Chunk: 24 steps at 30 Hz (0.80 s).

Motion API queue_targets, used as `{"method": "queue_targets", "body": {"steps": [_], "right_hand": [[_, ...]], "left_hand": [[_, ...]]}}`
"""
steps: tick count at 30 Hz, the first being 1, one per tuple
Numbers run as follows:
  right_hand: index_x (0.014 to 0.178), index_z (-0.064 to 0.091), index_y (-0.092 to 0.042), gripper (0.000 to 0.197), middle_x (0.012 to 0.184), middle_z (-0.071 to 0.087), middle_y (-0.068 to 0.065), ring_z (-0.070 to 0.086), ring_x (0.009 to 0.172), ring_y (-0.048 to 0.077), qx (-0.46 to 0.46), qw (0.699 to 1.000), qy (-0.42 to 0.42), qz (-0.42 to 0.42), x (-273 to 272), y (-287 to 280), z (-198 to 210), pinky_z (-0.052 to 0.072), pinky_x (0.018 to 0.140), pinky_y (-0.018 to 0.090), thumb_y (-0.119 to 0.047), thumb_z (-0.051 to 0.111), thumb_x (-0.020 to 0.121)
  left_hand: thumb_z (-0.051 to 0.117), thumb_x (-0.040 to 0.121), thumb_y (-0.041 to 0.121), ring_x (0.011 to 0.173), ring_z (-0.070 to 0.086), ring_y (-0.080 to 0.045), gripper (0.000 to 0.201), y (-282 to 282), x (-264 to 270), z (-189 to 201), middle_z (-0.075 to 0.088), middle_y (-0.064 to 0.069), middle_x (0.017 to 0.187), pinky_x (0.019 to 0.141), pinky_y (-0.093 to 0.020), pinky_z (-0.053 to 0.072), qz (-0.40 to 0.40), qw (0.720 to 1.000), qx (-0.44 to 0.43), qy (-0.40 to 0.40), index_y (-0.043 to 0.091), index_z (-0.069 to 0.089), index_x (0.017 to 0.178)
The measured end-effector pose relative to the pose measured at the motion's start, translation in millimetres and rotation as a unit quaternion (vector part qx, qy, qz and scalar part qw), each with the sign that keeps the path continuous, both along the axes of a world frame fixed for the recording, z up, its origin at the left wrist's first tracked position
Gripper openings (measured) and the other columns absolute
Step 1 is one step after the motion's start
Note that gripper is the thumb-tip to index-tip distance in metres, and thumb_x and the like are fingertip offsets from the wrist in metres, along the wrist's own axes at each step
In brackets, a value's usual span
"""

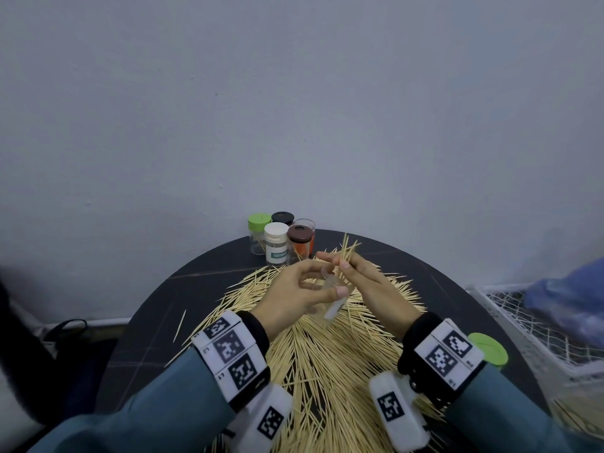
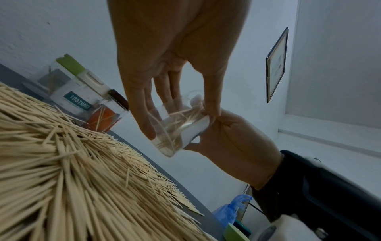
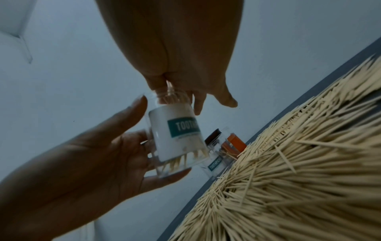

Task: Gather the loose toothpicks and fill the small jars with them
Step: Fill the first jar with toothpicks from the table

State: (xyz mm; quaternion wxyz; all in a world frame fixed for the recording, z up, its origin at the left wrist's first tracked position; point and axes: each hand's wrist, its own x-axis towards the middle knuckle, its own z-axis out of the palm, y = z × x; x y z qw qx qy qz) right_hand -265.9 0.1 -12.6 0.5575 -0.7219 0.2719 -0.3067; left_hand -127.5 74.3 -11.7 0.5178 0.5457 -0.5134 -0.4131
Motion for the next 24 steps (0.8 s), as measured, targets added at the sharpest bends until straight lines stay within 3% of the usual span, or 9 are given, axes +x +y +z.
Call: {"method": "queue_targets", "body": {"steps": [4, 8, 10, 12, 16, 21, 24], "right_hand": [[0.112, 0.056, -0.009, 0.03, 0.129, 0.056, -0.011, 0.051, 0.113, -0.004, -0.008, 1.0, 0.009, 0.012, -0.9, 1.2, -1.5, 0.04, 0.079, 0.002, -0.024, 0.033, 0.101], [0.109, 0.052, -0.006, 0.023, 0.128, 0.059, -0.004, 0.053, 0.119, 0.008, 0.012, 1.0, -0.018, 0.007, -1.0, -0.6, -2.1, 0.039, 0.098, 0.025, -0.018, 0.035, 0.1], [0.1, 0.053, -0.012, 0.015, 0.126, 0.06, -0.002, 0.053, 0.12, 0.015, 0.03, 0.999, -0.032, 0.007, -0.5, -2.1, -1.9, 0.034, 0.108, 0.041, -0.013, 0.038, 0.098], [0.094, 0.053, -0.017, 0.014, 0.125, 0.062, -0.001, 0.053, 0.121, 0.016, 0.037, 0.999, -0.033, 0.007, -0.9, -3.3, -1.4, 0.03, 0.111, 0.046, -0.012, 0.04, 0.097], [0.09, 0.059, -0.024, 0.023, 0.124, 0.062, -0.002, 0.051, 0.122, 0.011, 0.019, 1.0, -0.01, -0.002, -3.8, -2.0, 2.4, 0.028, 0.112, 0.042, -0.021, 0.038, 0.099], [0.093, 0.058, -0.016, 0.023, 0.123, 0.062, -0.002, 0.051, 0.121, 0.01, -0.002, 1.0, 0.006, 0.007, -4.5, -4.3, 0.4, 0.03, 0.108, 0.035, -0.018, 0.036, 0.099], [0.097, 0.057, -0.017, 0.02, 0.119, 0.063, -0.006, 0.052, 0.117, 0.006, -0.007, 1.0, 0.004, -0.03, -6.9, -5.6, 5.3, 0.036, 0.095, 0.022, -0.015, 0.038, 0.099]], "left_hand": [[0.075, 0.076, 0.022, 0.099, 0.063, -0.009, 0.038, 0.6, 0.2, 1.0, 0.062, 0.008, 0.112, 0.079, -0.033, 0.057, -0.004, 1.0, -0.001, -0.005, 0.032, 0.058, 0.109], [0.075, 0.076, 0.022, 0.102, 0.063, -0.012, 0.037, 0.9, 0.6, 1.4, 0.062, 0.006, 0.115, 0.079, -0.033, 0.057, -0.003, 1.0, 0.005, -0.01, 0.032, 0.06, 0.108], [0.076, 0.075, 0.023, 0.103, 0.062, -0.013, 0.04, 0.3, 0.9, 0.8, 0.061, 0.004, 0.117, 0.079, -0.033, 0.057, 0.0, 1.0, 0.012, -0.011, 0.026, 0.06, 0.112], [0.076, 0.075, 0.023, 0.104, 0.061, -0.012, 0.043, -0.3, 1.3, 0.4, 0.061, 0.004, 0.116, 0.078, -0.032, 0.057, 0.001, 1.0, 0.016, -0.015, 0.023, 0.059, 0.115], [0.077, 0.075, 0.024, 0.104, 0.061, -0.012, 0.043, -0.5, 2.1, -0.1, 0.061, 0.006, 0.115, 0.079, -0.034, 0.057, 0.002, 1.0, 0.02, -0.017, 0.025, 0.059, 0.114], [0.076, 0.075, 0.024, 0.104, 0.062, -0.013, 0.046, -0.3, 1.5, 0.2, 0.061, 0.006, 0.116, 0.081, -0.034, 0.058, -0.008, 1.0, 0.02, -0.019, 0.028, 0.059, 0.118], [0.076, 0.075, 0.025, 0.104, 0.061, -0.012, 0.049, -1.5, 3.9, 0.9, 0.061, 0.006, 0.116, 0.081, -0.033, 0.057, 0.002, 0.999, 0.022, -0.024, 0.022, 0.058, 0.12]]}}
